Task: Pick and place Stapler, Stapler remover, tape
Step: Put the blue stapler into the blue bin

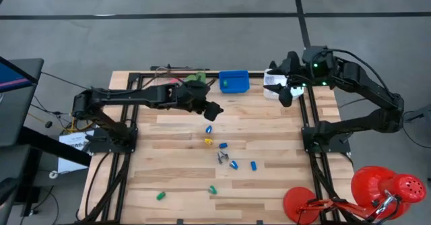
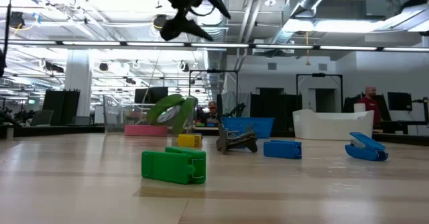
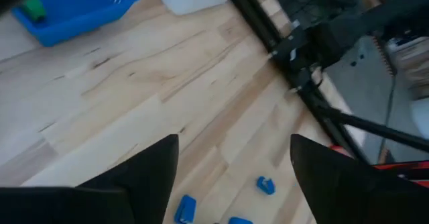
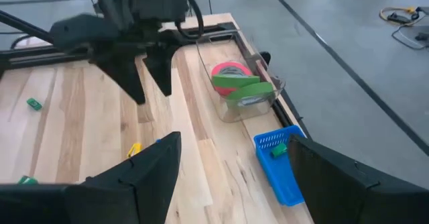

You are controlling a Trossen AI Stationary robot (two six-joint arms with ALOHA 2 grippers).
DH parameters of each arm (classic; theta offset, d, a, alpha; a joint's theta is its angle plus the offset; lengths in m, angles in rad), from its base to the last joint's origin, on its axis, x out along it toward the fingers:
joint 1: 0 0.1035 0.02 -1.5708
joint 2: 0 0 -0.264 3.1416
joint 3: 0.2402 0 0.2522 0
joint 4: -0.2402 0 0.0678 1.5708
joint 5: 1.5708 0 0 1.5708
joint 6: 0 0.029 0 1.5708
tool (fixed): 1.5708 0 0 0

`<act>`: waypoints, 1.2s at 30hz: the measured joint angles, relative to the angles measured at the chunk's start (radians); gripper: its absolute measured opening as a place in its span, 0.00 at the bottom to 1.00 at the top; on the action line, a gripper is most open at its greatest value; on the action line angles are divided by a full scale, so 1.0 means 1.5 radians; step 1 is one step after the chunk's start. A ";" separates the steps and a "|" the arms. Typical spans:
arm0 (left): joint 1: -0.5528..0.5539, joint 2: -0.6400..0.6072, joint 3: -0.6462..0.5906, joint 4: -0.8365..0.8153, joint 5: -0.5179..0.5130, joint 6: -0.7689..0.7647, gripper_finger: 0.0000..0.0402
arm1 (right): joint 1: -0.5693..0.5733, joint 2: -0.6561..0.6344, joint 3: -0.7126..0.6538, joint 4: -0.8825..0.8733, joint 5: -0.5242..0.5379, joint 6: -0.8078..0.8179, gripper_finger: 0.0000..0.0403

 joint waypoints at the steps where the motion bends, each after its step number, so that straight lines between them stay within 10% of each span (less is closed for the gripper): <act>1: 0.000 -0.008 0.000 -0.001 0.000 0.000 0.68 | 0.000 -0.006 0.000 -0.001 0.000 -0.001 0.66; 36: -0.021 0.129 0.180 -0.136 0.087 -0.020 0.64 | 0.000 -0.025 0.000 0.002 -0.002 -0.035 0.66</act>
